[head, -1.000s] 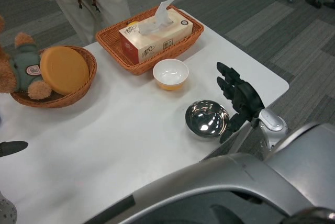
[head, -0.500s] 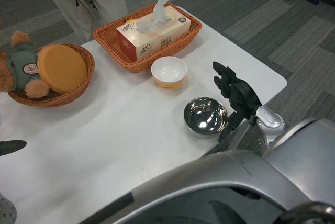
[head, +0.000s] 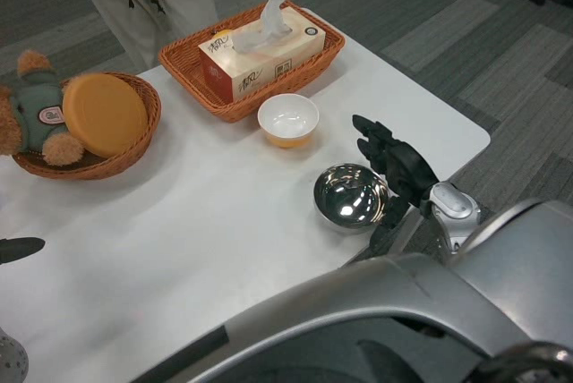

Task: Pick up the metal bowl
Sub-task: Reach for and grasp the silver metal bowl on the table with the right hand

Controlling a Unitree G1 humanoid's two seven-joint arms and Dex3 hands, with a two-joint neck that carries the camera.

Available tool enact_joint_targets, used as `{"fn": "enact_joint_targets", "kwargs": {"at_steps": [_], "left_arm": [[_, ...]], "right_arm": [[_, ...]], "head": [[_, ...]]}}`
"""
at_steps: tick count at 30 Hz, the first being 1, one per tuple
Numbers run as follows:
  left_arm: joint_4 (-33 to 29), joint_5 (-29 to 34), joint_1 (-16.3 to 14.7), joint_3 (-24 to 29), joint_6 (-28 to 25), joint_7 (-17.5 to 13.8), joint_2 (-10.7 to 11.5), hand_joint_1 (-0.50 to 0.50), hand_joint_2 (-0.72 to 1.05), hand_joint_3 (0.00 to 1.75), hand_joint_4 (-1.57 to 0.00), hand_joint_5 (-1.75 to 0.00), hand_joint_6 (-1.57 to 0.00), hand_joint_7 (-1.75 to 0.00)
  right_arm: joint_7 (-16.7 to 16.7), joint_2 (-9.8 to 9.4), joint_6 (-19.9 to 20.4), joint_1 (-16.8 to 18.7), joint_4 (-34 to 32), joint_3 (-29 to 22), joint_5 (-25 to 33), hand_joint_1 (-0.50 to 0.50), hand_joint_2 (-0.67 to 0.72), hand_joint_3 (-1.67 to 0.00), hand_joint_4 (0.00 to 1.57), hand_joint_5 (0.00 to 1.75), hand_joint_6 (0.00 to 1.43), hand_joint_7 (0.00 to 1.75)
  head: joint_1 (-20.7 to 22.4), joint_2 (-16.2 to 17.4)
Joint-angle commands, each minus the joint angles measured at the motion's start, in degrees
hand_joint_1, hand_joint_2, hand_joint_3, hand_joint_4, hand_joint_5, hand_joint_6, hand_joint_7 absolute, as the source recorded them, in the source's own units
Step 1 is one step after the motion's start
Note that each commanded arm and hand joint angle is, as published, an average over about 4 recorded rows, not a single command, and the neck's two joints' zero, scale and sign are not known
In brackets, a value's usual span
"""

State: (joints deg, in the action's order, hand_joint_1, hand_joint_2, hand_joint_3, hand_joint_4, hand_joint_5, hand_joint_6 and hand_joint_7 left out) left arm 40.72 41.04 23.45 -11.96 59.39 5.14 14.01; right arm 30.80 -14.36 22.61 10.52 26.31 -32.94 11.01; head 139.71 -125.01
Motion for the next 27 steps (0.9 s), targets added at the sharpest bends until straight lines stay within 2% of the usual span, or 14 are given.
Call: {"fn": "enact_joint_targets", "kwargs": {"at_steps": [1, 6, 11, 16, 27], "left_arm": [[0.0, -0.1, -0.4, -0.1, 0.0, 0.0, 0.8, -0.5, -0.68, 0.09, 0.0, 0.0, 0.0, 0.0], [0.1, -0.1, -0.3, -0.2, 0.0, 0.0, 0.8, -0.5, -0.64, 0.09, 0.0, 0.0, 0.0, 0.0], [0.1, -0.1, -0.2, -0.3, 0.0, 0.0, 0.9, -0.5, -0.66, 0.09, 0.0, 0.0, 0.0, 0.0], [0.2, -0.1, -0.2, -0.3, 0.0, 0.0, 0.9, -0.5, -0.68, 0.09, 0.0, 0.0, 0.0, 0.0], [0.3, 0.1, 0.0, -0.6, 0.0, 0.0, 1.0, -0.5, -0.64, 0.09, 0.0, 0.0, 0.0, 0.0]], "right_arm": [[-0.3, 0.36, 1.0, -0.3, 0.7, 0.5, -0.2, -0.46, 0.22, -0.08, 0.0, 0.0, 0.0, 0.14], [-1.4, 0.56, 3.4, -0.3, 1.2, 1.1, 0.0, -0.44, 0.25, -0.08, 0.0, 0.0, 0.0, 0.14], [-2.1, 0.73, 4.8, -0.3, 2.4, 1.8, 1.0, -0.42, 0.15, -0.22, 0.0, 0.0, 0.0, 0.14], [-2.2, 0.87, 5.1, -0.3, 3.1, 1.8, 1.1, -0.42, 0.12, -0.32, 0.0, 0.0, 0.0, 0.17], [-2.1, 1.33, 5.2, 0.1, 2.8, 1.2, 3.0, -0.42, 0.09, -0.32, 0.0, 0.0, 0.0, 0.21]], "head": [[-0.1, 0.1], [-0.1, 0.2], [-0.1, 0.4], [-0.3, 0.5], [-0.4, 1.1]]}}
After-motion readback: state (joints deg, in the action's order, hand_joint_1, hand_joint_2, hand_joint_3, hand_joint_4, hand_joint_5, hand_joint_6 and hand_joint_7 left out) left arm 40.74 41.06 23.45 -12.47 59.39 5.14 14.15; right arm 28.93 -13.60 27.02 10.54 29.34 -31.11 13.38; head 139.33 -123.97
